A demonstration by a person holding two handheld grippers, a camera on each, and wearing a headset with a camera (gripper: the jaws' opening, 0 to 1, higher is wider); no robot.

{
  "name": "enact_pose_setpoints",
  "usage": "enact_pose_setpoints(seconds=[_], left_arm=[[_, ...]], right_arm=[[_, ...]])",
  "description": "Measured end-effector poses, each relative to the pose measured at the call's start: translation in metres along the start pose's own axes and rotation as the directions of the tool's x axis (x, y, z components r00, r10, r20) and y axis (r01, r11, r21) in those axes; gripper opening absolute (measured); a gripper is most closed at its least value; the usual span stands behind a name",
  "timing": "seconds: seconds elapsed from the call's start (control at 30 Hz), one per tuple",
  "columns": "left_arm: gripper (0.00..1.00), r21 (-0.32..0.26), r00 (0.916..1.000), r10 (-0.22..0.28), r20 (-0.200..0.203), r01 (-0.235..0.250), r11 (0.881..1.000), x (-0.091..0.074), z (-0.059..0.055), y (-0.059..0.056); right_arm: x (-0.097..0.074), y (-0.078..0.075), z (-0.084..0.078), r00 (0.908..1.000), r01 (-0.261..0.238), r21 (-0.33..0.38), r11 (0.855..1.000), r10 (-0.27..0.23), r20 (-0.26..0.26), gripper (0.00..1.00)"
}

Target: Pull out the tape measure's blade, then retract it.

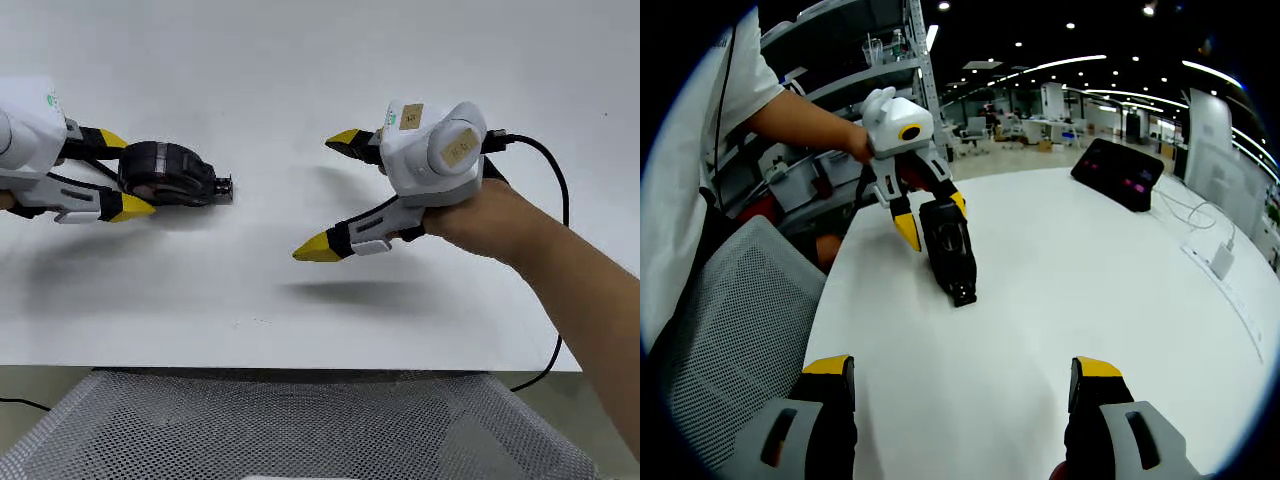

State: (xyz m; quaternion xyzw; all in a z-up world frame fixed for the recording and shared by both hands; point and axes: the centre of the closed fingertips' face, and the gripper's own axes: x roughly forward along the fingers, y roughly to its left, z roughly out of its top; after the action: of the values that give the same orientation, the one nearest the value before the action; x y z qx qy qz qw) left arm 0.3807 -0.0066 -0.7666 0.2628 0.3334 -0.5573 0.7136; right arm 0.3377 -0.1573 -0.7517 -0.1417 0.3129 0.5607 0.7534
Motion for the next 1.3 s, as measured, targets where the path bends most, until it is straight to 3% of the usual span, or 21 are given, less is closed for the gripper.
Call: enact_pose_setpoints(seconds=[0.3,0.63,1.0,1.3], left_arm=[[0.28,0.032,0.9999,-0.017,-0.001,0.017,0.999,0.002,0.003,0.0],[0.27,0.053,0.9996,-0.026,-0.013,0.026,0.998,0.002,0.002,0.0],[0.26,0.093,0.9992,-0.034,-0.021,0.036,0.995,0.002,0.003,-0.002],[0.26,0.1,0.9986,-0.04,-0.033,0.043,0.994,0.002,0.003,-0.001]], right_arm=[[0.003,0.0,0.003,1.0,-0.004,0.001,1.0,0.004,0.007,0.86],[0.009,-0.004,0.002,0.9999,-0.006,0.001,1.0,0.006,0.012,0.85],[0.021,-0.007,-0.001,0.9997,-0.002,-0.005,1.0,0.002,0.023,0.75],[0.037,-0.006,0.009,0.9989,-0.009,-0.01,1.0,0.01,0.046,0.67]])
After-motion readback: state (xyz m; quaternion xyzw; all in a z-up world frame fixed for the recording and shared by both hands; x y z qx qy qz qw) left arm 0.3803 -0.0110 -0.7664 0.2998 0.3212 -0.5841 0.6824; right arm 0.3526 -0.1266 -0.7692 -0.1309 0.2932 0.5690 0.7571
